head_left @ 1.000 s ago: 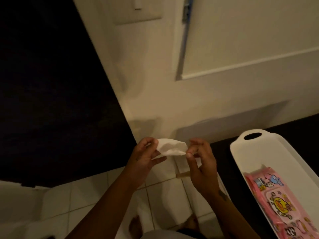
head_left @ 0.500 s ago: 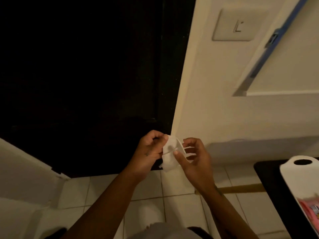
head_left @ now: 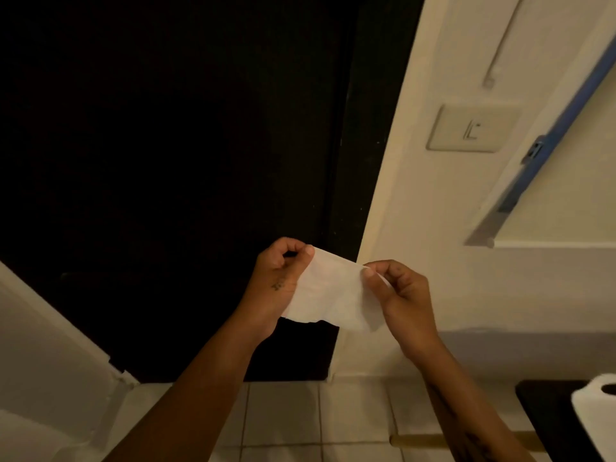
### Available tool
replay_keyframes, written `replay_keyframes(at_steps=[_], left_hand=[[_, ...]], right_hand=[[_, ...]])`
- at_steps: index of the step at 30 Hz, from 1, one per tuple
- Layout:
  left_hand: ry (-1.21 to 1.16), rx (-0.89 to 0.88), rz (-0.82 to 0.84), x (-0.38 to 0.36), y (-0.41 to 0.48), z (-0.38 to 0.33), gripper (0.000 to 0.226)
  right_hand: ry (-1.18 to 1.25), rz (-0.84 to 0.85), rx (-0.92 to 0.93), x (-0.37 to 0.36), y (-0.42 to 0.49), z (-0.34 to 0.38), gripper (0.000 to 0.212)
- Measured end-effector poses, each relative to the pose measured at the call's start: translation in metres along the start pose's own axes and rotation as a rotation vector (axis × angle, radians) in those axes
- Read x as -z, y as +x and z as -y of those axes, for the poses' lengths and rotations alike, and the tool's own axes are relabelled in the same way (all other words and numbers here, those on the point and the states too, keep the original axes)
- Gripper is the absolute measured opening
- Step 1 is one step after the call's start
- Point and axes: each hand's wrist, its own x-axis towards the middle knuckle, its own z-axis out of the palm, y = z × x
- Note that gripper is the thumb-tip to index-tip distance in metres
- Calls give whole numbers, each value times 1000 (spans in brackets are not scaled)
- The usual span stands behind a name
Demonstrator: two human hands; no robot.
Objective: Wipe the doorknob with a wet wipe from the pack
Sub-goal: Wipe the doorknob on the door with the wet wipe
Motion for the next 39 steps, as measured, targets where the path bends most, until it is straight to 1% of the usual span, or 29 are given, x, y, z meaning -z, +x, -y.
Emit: replay_keyframes(at_steps=[2,5,8,11,13,16,18,20,24,27,30,33,39], left_hand=[[14,-43,-35,-6,15,-23,9],[37,-179,-37,-17,37,-61,9],[31,-302,-26,-30,56,-101,7],[0,-407,-50,-39,74,-138,7],[-24,-475,-92,-45,87,-162,6],[-64,-562,-206,-53,106,-201,8],[-105,-625,-225,-59,117,-224,7],[-122,-681,-231,-63,126,-245,5],[-80,-765,-340,-66,143,-280,9],[-54,-816,-427,-60,151,-291,12],[-32,-831,-485,-53,156,-293,14],[-27,-803,-511,-47,159,-289,14],[-28,-735,-483,-36,163,-278,13]], right_hand=[[16,-13,50,7,20,15,23],[25,-65,149,18,54,42,23],[-19,-129,258,31,88,72,22],[-52,-158,361,42,122,105,20],[-69,-180,453,49,143,129,18],[-95,-224,572,57,171,166,16],[-104,-245,638,60,188,188,18],[-109,-258,686,62,201,208,21],[-120,-298,745,62,224,240,25],[-172,-318,715,54,240,254,17],[-224,-341,711,43,250,258,10],[-363,-439,723,31,254,257,1],[-554,-612,792,19,250,252,8]])
